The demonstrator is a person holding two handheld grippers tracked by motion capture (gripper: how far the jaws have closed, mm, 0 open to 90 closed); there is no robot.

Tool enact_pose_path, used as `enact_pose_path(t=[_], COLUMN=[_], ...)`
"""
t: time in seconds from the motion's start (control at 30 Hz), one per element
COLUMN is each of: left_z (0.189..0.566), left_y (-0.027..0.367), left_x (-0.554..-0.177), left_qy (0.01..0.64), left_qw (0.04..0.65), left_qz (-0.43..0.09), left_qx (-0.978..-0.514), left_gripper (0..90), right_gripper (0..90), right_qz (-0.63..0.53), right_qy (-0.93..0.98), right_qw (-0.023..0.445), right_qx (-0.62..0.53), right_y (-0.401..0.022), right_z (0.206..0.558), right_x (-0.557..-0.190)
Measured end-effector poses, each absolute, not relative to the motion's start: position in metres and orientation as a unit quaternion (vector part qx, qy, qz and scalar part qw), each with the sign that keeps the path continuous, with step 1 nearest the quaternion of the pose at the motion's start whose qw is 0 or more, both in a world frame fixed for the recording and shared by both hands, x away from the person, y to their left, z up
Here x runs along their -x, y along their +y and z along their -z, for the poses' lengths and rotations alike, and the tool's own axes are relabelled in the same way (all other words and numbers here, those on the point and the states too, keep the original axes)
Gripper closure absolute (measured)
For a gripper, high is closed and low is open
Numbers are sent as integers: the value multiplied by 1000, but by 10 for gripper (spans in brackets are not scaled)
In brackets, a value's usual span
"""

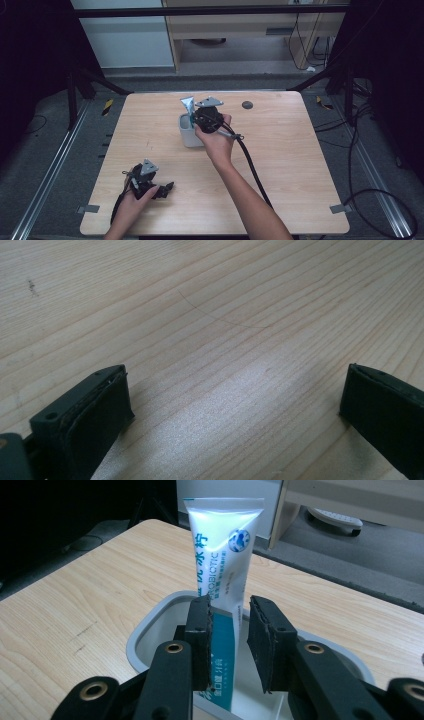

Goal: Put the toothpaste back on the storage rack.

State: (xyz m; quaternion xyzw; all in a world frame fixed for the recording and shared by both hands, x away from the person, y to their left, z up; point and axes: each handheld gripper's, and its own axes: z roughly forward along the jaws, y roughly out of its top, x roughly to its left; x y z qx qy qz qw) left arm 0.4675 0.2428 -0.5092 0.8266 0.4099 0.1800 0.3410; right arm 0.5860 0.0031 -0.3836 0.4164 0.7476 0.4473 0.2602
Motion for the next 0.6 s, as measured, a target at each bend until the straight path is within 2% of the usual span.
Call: enact_pose_path(t=[0.27,0.6], left_z=[509,509], left_y=[243,243], left_x=[-467,-467], left_qy=[410,410], left_qw=[341,341], left_qz=[-180,-180], left_qx=[-827,-827], left_gripper=[0,0], right_gripper=[658,398], right_qz=[-444,-434], right_qy=[749,752], right_qw=[262,258], right_qx=[-417,-423], right_y=[-9,-20], right_z=[382,381], right_x=[-581,-578])
